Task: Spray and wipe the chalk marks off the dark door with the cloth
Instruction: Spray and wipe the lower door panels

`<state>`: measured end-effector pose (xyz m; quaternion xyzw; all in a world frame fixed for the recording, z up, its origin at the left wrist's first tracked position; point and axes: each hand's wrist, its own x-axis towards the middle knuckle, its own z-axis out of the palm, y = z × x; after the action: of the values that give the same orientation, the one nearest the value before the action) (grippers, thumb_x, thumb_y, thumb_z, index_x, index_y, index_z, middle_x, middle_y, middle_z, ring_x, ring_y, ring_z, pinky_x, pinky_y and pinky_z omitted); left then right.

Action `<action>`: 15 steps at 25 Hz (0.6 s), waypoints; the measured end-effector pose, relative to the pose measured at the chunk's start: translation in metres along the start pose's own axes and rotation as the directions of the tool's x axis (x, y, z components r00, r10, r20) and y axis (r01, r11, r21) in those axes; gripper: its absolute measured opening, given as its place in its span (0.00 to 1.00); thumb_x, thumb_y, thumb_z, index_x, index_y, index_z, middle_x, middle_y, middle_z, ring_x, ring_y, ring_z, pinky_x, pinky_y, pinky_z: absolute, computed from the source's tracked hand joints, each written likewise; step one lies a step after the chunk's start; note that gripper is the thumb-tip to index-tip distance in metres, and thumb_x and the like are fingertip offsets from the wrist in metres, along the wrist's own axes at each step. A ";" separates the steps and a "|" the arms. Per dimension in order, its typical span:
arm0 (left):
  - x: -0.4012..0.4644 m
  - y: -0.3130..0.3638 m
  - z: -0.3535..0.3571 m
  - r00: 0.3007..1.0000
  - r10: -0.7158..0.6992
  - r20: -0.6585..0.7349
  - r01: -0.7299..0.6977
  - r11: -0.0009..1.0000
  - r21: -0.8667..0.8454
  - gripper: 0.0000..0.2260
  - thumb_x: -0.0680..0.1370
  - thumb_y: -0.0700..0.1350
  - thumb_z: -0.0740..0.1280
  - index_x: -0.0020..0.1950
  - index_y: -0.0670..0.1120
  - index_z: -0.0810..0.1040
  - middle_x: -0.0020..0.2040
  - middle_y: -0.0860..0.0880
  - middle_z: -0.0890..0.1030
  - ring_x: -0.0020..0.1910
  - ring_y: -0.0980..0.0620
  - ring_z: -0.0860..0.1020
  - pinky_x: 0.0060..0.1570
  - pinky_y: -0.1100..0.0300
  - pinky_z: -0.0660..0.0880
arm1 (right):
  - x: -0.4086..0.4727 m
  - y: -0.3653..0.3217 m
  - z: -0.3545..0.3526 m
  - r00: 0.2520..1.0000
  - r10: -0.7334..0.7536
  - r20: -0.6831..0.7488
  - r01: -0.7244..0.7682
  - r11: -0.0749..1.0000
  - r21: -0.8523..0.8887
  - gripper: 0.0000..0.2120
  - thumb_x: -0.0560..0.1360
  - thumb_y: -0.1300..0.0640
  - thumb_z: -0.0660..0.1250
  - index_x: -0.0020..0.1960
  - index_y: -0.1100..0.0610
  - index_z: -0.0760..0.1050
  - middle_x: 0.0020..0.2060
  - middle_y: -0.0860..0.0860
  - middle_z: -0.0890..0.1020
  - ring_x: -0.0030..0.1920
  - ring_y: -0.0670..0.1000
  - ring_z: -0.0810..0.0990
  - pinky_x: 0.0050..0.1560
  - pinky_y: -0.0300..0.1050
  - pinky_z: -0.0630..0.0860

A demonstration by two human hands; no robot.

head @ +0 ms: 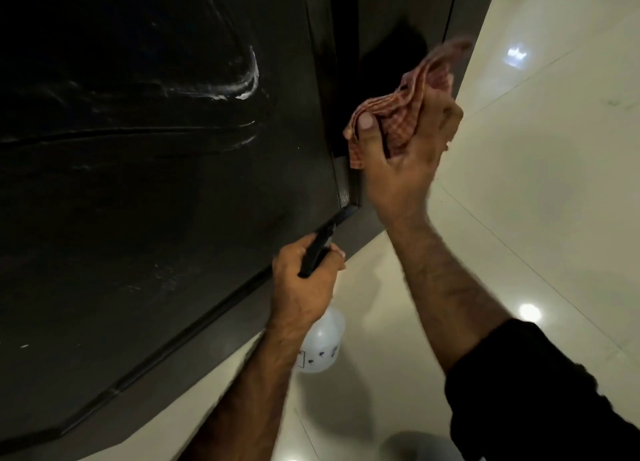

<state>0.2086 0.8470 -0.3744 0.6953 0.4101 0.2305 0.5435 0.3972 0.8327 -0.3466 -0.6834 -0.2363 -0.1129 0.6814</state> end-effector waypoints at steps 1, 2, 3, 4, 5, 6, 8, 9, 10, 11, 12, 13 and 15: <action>0.003 -0.003 -0.003 1.000 0.021 0.001 -0.021 1.000 -0.018 0.04 0.73 0.44 0.70 0.39 0.48 0.83 0.36 0.46 0.85 0.30 0.51 0.81 0.31 0.58 0.73 | -0.007 0.010 0.012 0.997 -0.072 -0.019 0.070 0.996 -0.057 0.33 0.81 0.39 0.68 0.77 0.59 0.67 0.73 0.63 0.67 0.76 0.55 0.68 0.75 0.50 0.71; 0.005 -0.006 -0.007 0.999 0.038 0.007 -0.038 0.999 -0.036 0.04 0.74 0.43 0.70 0.40 0.48 0.83 0.36 0.46 0.85 0.28 0.53 0.79 0.31 0.60 0.73 | -0.029 0.036 0.022 0.997 -0.073 -0.017 0.070 0.990 -0.125 0.36 0.83 0.40 0.66 0.79 0.64 0.64 0.75 0.66 0.64 0.79 0.53 0.63 0.79 0.45 0.65; 0.006 -0.010 -0.010 0.999 0.048 0.013 -0.048 0.998 -0.044 0.04 0.74 0.42 0.70 0.40 0.47 0.83 0.36 0.45 0.85 0.27 0.55 0.78 0.31 0.61 0.73 | -0.056 0.065 0.028 1.000 0.014 0.020 -0.010 0.983 -0.184 0.36 0.84 0.42 0.63 0.81 0.65 0.60 0.78 0.69 0.61 0.81 0.52 0.60 0.81 0.42 0.59; 0.006 -0.013 -0.013 0.999 0.051 0.018 -0.050 0.997 -0.051 0.03 0.74 0.42 0.70 0.41 0.46 0.83 0.36 0.45 0.85 0.26 0.55 0.77 0.30 0.60 0.73 | -0.089 0.100 0.029 0.981 0.171 0.090 -0.148 0.965 -0.218 0.35 0.86 0.41 0.59 0.84 0.62 0.56 0.80 0.68 0.58 0.82 0.54 0.59 0.83 0.44 0.56; 0.004 -0.015 -0.015 0.999 0.046 0.021 -0.045 0.997 -0.059 0.03 0.74 0.42 0.70 0.42 0.46 0.83 0.36 0.44 0.85 0.25 0.55 0.76 0.30 0.60 0.73 | -0.117 0.136 0.028 0.916 0.366 0.167 -0.328 0.919 -0.217 0.35 0.87 0.38 0.55 0.86 0.57 0.52 0.82 0.66 0.58 0.82 0.57 0.61 0.84 0.53 0.58; 0.003 -0.016 -0.018 0.999 0.035 0.022 -0.033 0.997 -0.068 0.03 0.74 0.42 0.70 0.42 0.45 0.83 0.36 0.43 0.85 0.25 0.54 0.76 0.29 0.60 0.73 | -0.133 0.164 0.025 0.797 0.563 0.219 -0.543 0.826 -0.149 0.36 0.86 0.35 0.54 0.86 0.53 0.51 0.82 0.64 0.61 0.80 0.59 0.65 0.82 0.61 0.61; 0.002 -0.015 -0.021 1.000 0.010 0.024 -0.008 0.997 -0.078 0.03 0.74 0.42 0.70 0.41 0.45 0.83 0.36 0.41 0.84 0.24 0.55 0.75 0.28 0.60 0.74 | -0.132 0.201 0.027 0.529 0.818 0.226 -0.848 0.515 0.125 0.43 0.77 0.29 0.60 0.84 0.49 0.56 0.77 0.61 0.71 0.75 0.60 0.73 0.78 0.63 0.68; 0.003 -0.014 -0.022 1.000 0.002 0.029 0.000 0.997 -0.077 0.03 0.74 0.42 0.70 0.41 0.46 0.83 0.36 0.41 0.84 0.24 0.55 0.75 0.28 0.60 0.74 | -0.118 0.195 0.030 0.424 0.881 0.208 -0.902 0.392 0.180 0.48 0.70 0.26 0.63 0.83 0.47 0.59 0.76 0.56 0.73 0.74 0.58 0.74 0.77 0.59 0.71; 0.003 -0.012 -0.023 0.999 -0.001 0.034 0.004 0.997 -0.073 0.04 0.74 0.42 0.70 0.41 0.46 0.83 0.37 0.42 0.85 0.25 0.56 0.76 0.29 0.60 0.75 | -0.100 0.172 0.032 0.392 0.899 0.193 -0.914 0.358 0.188 0.49 0.67 0.23 0.63 0.83 0.45 0.60 0.77 0.51 0.72 0.74 0.55 0.74 0.76 0.57 0.70; 0.004 -0.011 -0.023 0.999 0.002 0.041 0.000 0.998 -0.067 0.04 0.74 0.43 0.70 0.41 0.47 0.83 0.37 0.43 0.85 0.26 0.58 0.77 0.29 0.61 0.76 | -0.085 0.145 0.031 0.494 0.851 0.178 -0.868 0.470 0.163 0.46 0.71 0.22 0.60 0.83 0.43 0.58 0.79 0.48 0.69 0.77 0.53 0.71 0.78 0.55 0.67; 0.006 -0.010 -0.021 0.999 0.010 0.048 -0.007 0.998 -0.060 0.04 0.75 0.43 0.70 0.42 0.46 0.83 0.37 0.44 0.86 0.27 0.58 0.78 0.30 0.61 0.76 | -0.075 0.125 0.031 0.647 0.741 0.181 -0.762 0.633 0.136 0.40 0.78 0.24 0.56 0.84 0.41 0.54 0.81 0.43 0.63 0.80 0.51 0.65 0.81 0.53 0.62; 0.007 -0.011 -0.019 0.998 0.018 0.053 -0.015 0.998 -0.054 0.04 0.75 0.43 0.70 0.43 0.45 0.83 0.38 0.44 0.86 0.28 0.59 0.79 0.31 0.62 0.77 | -0.073 0.117 0.033 0.764 0.616 0.191 -0.637 0.768 0.069 0.34 0.84 0.30 0.53 0.84 0.41 0.50 0.83 0.41 0.58 0.83 0.50 0.60 0.84 0.50 0.57; 0.009 -0.014 -0.015 0.998 0.031 0.056 -0.028 0.998 -0.051 0.04 0.75 0.42 0.70 0.44 0.43 0.83 0.38 0.44 0.86 0.28 0.59 0.79 0.30 0.63 0.76 | -0.086 0.143 0.031 0.831 0.518 0.203 -0.541 0.837 0.079 0.34 0.86 0.33 0.50 0.86 0.47 0.51 0.84 0.48 0.60 0.83 0.51 0.60 0.84 0.48 0.57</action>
<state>0.1980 0.8641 -0.3847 0.6935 0.3783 0.2290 0.5687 0.3862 0.8544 -0.5145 -0.6822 -0.1027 0.1563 0.7068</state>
